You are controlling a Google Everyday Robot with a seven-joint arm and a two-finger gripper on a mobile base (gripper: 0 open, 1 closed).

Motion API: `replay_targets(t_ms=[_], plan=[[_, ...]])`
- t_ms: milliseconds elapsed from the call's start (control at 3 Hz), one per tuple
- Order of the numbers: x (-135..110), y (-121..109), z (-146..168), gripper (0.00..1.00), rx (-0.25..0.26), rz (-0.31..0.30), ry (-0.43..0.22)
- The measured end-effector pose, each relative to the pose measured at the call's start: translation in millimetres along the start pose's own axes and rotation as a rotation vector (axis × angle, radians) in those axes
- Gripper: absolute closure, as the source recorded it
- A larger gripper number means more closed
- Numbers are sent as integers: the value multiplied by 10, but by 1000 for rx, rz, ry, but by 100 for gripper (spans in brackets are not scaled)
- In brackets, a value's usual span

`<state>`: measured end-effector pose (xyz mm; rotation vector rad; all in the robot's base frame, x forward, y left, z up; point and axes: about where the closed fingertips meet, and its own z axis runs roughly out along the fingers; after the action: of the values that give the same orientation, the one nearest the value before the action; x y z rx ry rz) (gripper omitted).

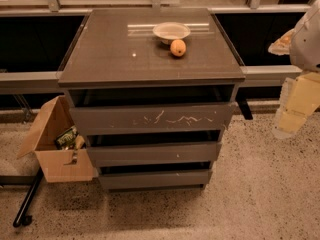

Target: Open bottom drawer

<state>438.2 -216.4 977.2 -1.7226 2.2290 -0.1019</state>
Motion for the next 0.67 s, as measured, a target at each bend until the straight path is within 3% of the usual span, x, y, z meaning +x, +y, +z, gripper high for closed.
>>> replay_targets(t_ms=[333, 667], plan=[[0, 0, 0, 0, 0, 0, 0], [-32, 105, 344, 0, -24, -40, -15]])
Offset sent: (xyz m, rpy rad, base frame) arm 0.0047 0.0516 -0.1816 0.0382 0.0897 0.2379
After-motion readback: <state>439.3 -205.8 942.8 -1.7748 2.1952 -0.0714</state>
